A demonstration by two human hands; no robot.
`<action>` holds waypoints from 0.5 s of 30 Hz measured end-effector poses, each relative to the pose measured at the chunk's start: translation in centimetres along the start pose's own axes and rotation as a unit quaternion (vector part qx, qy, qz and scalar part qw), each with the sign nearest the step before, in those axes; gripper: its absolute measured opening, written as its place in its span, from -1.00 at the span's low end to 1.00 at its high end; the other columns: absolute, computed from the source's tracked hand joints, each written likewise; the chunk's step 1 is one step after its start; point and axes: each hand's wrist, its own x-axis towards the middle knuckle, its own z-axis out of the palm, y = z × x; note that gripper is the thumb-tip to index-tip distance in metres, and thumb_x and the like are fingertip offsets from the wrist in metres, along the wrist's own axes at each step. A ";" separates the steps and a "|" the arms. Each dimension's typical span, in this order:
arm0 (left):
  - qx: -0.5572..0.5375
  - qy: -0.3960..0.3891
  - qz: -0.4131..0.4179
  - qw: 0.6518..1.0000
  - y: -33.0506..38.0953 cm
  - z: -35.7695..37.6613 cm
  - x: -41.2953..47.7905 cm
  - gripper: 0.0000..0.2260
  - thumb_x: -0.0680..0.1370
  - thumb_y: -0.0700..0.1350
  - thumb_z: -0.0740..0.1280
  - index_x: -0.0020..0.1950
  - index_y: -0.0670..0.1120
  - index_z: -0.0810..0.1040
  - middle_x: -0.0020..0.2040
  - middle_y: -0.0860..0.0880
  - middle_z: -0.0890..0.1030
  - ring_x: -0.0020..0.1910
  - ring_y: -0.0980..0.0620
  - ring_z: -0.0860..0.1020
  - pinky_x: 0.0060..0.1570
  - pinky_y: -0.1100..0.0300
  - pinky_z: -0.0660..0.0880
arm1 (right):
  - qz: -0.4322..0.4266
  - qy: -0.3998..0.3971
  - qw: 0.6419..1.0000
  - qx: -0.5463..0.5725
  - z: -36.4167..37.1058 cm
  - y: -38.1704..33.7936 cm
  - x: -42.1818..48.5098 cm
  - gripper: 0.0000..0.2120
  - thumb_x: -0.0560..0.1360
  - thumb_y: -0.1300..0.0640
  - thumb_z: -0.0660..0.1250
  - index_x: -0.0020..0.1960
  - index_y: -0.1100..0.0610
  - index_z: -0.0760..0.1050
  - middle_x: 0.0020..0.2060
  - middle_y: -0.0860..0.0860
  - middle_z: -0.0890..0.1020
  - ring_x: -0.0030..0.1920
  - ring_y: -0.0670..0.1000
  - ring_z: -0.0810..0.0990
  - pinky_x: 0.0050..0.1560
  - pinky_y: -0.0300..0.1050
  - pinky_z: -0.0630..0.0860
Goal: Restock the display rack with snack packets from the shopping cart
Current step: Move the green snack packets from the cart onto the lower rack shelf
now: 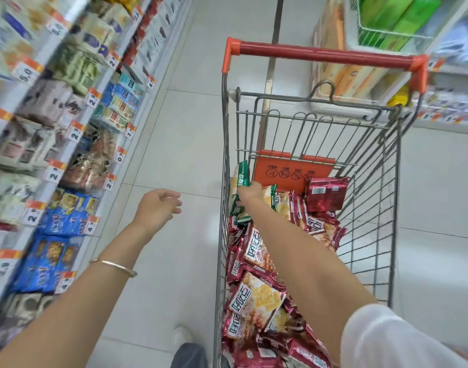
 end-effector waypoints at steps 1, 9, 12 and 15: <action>-0.004 0.000 -0.002 1.000 0.0 0.0 0.0 -0.87 0.58 -0.28 0.30 0.09 -0.17 0.60 -0.02 -0.12 0.65 -0.16 -0.01 0.62 -0.08 0.13 0.49 | 0.013 -0.004 0.999 0.043 -1.1 0.1 -0.2 -0.46 0.59 0.35 0.24 0.54 0.20 0.22 0.14 0.11 0.52 0.08 0.19 0.62 0.11 0.13 0.63; -0.076 -0.055 0.033 0.995 4.0 2.0 -2.0 -0.92 0.60 -0.26 0.32 0.05 -0.14 0.59 0.03 -0.18 0.65 -0.11 -0.03 0.64 -0.08 0.18 0.54 | 0.031 -0.146 0.919 0.364 -16.3 -0.8 -6.7 -0.43 0.32 0.38 0.46 0.30 0.29 0.40 0.25 0.23 0.49 0.08 0.13 0.61 -0.07 -0.13 0.65; -0.129 -0.114 0.063 0.983 7.4 3.6 -3.9 -0.89 0.62 -0.05 0.35 0.00 -0.08 0.58 0.06 -0.10 0.66 0.10 -0.10 0.65 -0.02 0.19 0.59 | 0.020 -0.204 0.894 0.397 -18.2 -2.3 -9.5 -0.64 0.47 0.34 0.25 0.26 0.24 0.49 0.10 0.18 0.63 -0.08 0.07 0.67 -0.20 -0.24 0.64; -0.222 -0.237 0.011 0.946 10.5 5.2 -6.1 -0.71 0.58 0.15 0.30 0.05 -0.05 0.63 0.04 -0.08 0.71 0.05 -0.06 0.66 0.05 0.09 0.59 | 0.005 -0.266 0.886 0.380 -17.3 -4.0 -11.5 -0.64 0.46 0.34 0.21 0.23 0.24 0.54 0.07 0.18 0.63 -0.07 0.08 0.67 -0.24 -0.22 0.65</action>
